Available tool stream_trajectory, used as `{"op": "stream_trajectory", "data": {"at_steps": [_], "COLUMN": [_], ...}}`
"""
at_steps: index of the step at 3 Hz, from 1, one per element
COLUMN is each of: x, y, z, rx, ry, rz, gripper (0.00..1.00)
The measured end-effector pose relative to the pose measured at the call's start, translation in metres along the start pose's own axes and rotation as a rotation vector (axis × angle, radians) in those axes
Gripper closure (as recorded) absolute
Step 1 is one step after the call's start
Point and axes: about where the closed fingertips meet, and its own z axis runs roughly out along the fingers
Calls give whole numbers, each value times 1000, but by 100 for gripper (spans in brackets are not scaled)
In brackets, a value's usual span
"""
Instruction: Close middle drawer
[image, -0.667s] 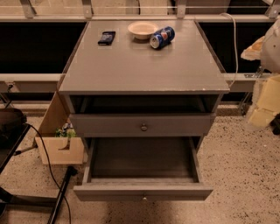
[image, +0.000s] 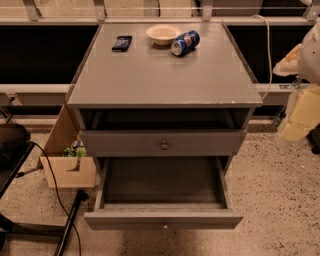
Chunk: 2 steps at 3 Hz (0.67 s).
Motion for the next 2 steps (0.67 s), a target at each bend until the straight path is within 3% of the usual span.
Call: {"op": "stream_trajectory", "data": {"at_steps": [2], "x": [0], "y": [0], "z": [0], "rx": [0], "ry": [0], "rz": [0], "gripper": [63]}}
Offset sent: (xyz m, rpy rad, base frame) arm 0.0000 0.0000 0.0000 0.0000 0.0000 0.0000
